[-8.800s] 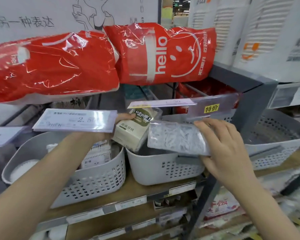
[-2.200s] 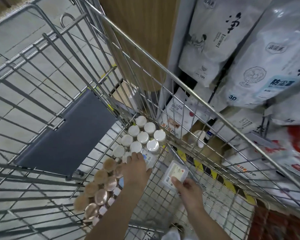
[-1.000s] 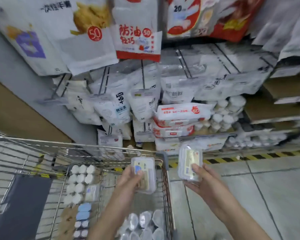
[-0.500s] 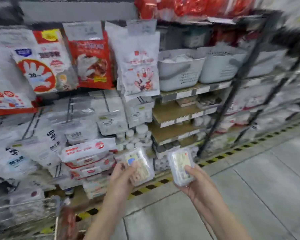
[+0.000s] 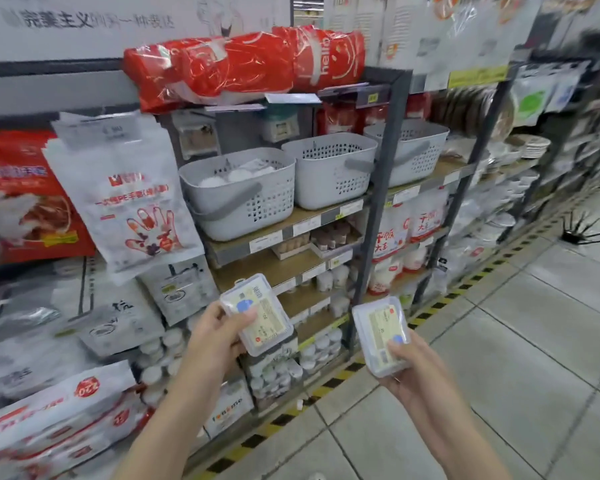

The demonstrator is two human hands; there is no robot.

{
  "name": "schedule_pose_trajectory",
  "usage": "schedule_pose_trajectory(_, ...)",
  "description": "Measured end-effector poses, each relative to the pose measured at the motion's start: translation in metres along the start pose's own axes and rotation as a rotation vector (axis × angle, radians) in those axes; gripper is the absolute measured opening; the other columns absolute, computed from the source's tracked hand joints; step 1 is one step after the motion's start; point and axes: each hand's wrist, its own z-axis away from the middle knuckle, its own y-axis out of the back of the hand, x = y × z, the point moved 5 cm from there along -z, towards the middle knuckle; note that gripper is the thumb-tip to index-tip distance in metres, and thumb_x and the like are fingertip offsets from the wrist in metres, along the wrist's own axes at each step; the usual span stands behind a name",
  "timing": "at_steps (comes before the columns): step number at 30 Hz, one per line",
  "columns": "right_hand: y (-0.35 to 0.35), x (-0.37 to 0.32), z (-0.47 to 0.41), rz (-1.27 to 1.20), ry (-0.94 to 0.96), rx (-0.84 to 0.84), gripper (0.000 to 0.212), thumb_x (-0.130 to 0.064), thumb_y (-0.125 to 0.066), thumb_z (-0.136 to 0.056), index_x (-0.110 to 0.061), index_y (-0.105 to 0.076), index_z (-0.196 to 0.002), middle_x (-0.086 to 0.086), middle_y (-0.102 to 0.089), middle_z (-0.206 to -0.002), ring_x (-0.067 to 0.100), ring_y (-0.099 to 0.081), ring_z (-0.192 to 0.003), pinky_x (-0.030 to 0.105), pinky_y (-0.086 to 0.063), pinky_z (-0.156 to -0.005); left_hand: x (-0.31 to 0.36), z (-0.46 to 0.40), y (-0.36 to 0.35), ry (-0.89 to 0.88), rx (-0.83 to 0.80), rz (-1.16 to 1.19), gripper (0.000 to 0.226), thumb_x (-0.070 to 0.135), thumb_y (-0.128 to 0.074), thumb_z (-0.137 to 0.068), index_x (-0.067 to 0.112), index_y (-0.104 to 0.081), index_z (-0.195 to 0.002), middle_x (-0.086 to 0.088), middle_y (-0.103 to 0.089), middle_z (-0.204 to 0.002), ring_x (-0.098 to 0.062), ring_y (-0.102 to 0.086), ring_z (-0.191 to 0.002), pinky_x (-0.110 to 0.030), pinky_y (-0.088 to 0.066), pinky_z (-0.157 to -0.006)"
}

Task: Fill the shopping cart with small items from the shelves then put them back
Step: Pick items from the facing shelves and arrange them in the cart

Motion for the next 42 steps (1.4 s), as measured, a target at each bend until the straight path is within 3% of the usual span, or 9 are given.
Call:
schedule_pose_trajectory(2, 0.015, -0.014, -0.027, -0.005, 0.005, 0.032, 0.025, -0.009, -0.053, -0.092, -0.016, -0.064, -0.112, 0.002, -0.074, -0.095, 0.017, -0.069, -0.082, 0.032, -0.054, -0.071, 0.001, -0.028, -0.02, -0.017, -0.008, 0.011, 0.025, 0.013, -0.06, -0.088, 0.011, -0.057, -0.113, -0.016, -0.068, -0.109, -0.03, -0.069, -0.073, -0.022, -0.05, -0.044)
schedule_pose_trajectory(4, 0.028, -0.028, -0.059, -0.006, 0.0, 0.073, 0.024, -0.009, -0.054, -0.092, -0.017, -0.063, -0.113, 0.002, -0.075, -0.091, 0.018, -0.068, -0.08, 0.033, -0.052, -0.071, 0.004, -0.06, -0.038, -0.021, 0.012, 0.049, 0.021, 0.01, -0.061, -0.088, 0.012, -0.059, -0.109, -0.014, -0.069, -0.105, -0.017, -0.069, -0.066, -0.02, -0.05, -0.045)
schedule_pose_trajectory(8, 0.039, -0.068, -0.126, 0.021, -0.002, 0.09, 0.023, -0.007, -0.054, -0.091, -0.015, -0.064, -0.111, 0.002, -0.074, -0.087, 0.019, -0.066, -0.08, 0.035, -0.051, -0.072, 0.017, -0.127, -0.074, -0.016, 0.051, 0.108, 0.018, 0.006, -0.061, -0.087, 0.017, -0.059, -0.102, -0.009, -0.07, -0.104, -0.021, -0.07, -0.085, -0.031, -0.053, -0.065)
schedule_pose_trajectory(16, 0.03, -0.124, -0.238, 0.088, 0.027, 0.071, 0.02, -0.01, -0.058, -0.091, -0.011, -0.061, -0.11, 0.01, -0.07, -0.101, 0.024, -0.065, -0.085, 0.037, -0.051, -0.074, 0.055, -0.213, -0.145, -0.075, 0.057, 0.082, 0.018, 0.003, -0.062, -0.086, 0.013, -0.059, -0.102, -0.004, -0.071, -0.1, -0.02, -0.07, -0.089, -0.036, -0.054, -0.078)
schedule_pose_trajectory(22, 0.006, -0.15, -0.314, 0.109, 0.026, -0.027, 0.023, -0.015, -0.062, -0.088, -0.016, -0.064, -0.111, 0.005, -0.073, -0.1, 0.019, -0.069, -0.084, 0.03, -0.051, -0.064, 0.081, -0.258, -0.168, -0.137, 0.105, -0.052, 0.015, 0.008, -0.064, -0.085, 0.007, -0.058, -0.099, -0.001, -0.073, -0.096, -0.019, -0.071, -0.088, -0.036, -0.054, -0.078)
schedule_pose_trajectory(27, -0.031, -0.188, -0.386, 0.172, 0.104, -0.165, 0.018, -0.014, -0.062, -0.089, -0.018, -0.065, -0.107, 0.003, -0.073, -0.1, 0.018, -0.07, -0.09, 0.029, -0.055, -0.067, 0.117, -0.293, -0.175, -0.281, 0.223, -0.18, 0.016, 0.009, -0.067, -0.084, 0.009, -0.06, -0.098, 0.005, -0.073, -0.087, -0.005, -0.07, -0.08, -0.014, -0.051, -0.06)
schedule_pose_trajectory(33, -0.079, -0.227, -0.465, 0.323, 0.197, -0.318, 0.012, -0.016, -0.062, -0.09, -0.017, -0.065, -0.102, 0.001, -0.073, -0.097, 0.014, -0.07, -0.084, 0.027, -0.055, -0.067, 0.147, -0.346, -0.192, -0.333, 0.414, -0.249, 0.014, 0.015, -0.069, -0.084, 0.015, -0.061, -0.095, 0.005, -0.072, -0.091, -0.011, -0.068, -0.088, -0.026, -0.052, -0.072)
schedule_pose_trajectory(36, -0.099, -0.241, -0.494, 0.387, 0.27, -0.355, 0.018, -0.021, -0.064, -0.09, -0.021, -0.061, -0.108, 0.002, -0.071, -0.101, 0.019, -0.068, -0.089, 0.042, -0.057, -0.078, 0.158, -0.371, -0.203, -0.375, 0.476, -0.296, 0.016, 0.012, -0.069, -0.084, 0.026, -0.061, -0.086, 0.009, -0.071, -0.083, -0.012, -0.068, -0.084, -0.032, -0.054, -0.077)
schedule_pose_trajectory(42, -0.145, -0.246, -0.546, 0.803, 0.454, -0.46, 0.016, -0.022, -0.07, -0.084, -0.024, -0.056, -0.093, 0.003, -0.063, -0.086, 0.024, -0.061, -0.085, 0.041, -0.049, -0.079, 0.168, -0.409, -0.217, -0.445, 0.622, -0.77, 0.022, 0.017, -0.069, -0.082, 0.02, -0.057, -0.1, 0.007, -0.062, -0.087, -0.011, -0.058, -0.079, -0.025, -0.039, -0.064)
